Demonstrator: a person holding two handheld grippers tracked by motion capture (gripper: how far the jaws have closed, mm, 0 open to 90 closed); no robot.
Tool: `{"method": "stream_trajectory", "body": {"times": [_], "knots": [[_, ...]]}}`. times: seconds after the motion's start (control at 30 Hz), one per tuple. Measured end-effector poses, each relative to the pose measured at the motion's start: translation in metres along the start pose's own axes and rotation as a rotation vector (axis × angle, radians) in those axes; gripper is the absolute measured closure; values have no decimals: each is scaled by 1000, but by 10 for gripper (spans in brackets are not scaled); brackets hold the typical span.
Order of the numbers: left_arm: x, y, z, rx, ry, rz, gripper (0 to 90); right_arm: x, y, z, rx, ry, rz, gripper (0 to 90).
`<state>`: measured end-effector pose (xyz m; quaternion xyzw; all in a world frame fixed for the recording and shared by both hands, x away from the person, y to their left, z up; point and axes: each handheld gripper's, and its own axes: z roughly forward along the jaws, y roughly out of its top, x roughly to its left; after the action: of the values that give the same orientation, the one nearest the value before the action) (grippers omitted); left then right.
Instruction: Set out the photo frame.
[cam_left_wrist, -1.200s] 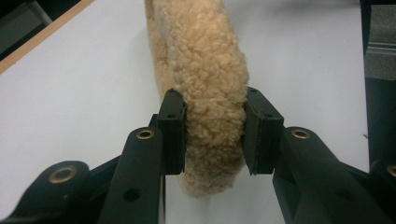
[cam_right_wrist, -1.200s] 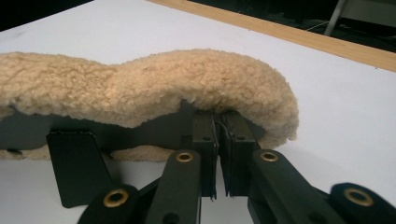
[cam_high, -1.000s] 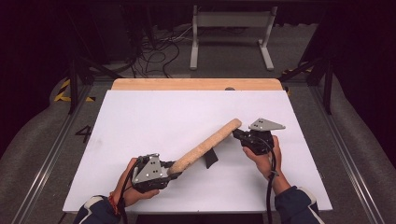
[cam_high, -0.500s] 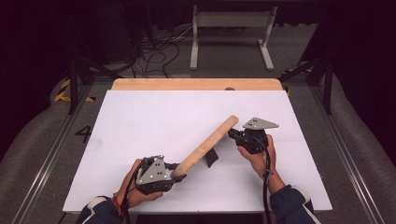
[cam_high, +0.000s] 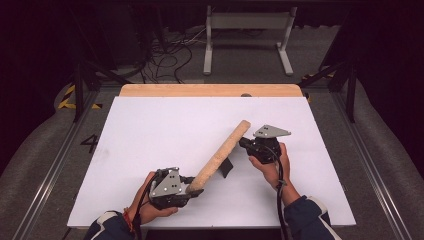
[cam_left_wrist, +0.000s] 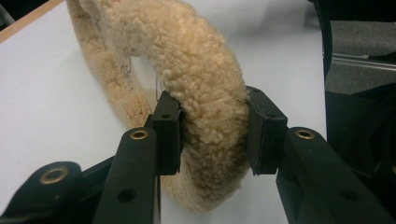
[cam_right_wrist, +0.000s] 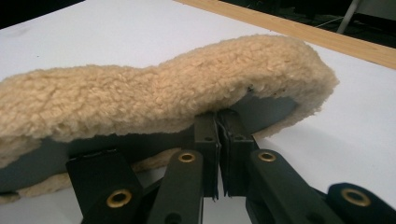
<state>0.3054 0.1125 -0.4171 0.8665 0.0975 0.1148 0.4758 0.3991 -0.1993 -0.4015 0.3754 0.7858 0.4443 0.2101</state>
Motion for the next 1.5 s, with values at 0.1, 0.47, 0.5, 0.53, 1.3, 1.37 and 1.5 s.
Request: {"method": "stream_trajectory", "body": {"times": [0.1, 0.47, 0.5, 0.53, 1.3, 1.37, 1.5], "knots": [[-2, 1, 3, -4, -12, -7, 619, 1, 3, 3, 3, -4, 5, 859], [-4, 4, 10, -11, -37, -17, 605, -1, 12, 15, 32, 21, 55, 833], [-4, 4, 10, -13, -41, -23, 604, 0, 13, 16, 33, 17, 54, 829], [-4, 4, 11, -14, -43, -26, 604, 1, 14, 17, 34, 12, 50, 828], [-10, 9, 17, -4, -30, -15, 593, 12, 17, -14, -21, 96, 84, 703], [-10, 9, 18, -6, -33, -18, 593, 19, 18, -18, -24, 109, 85, 663], [-11, 10, 18, -11, -28, -20, 593, 27, 22, -21, -17, 134, 97, 570]]}}
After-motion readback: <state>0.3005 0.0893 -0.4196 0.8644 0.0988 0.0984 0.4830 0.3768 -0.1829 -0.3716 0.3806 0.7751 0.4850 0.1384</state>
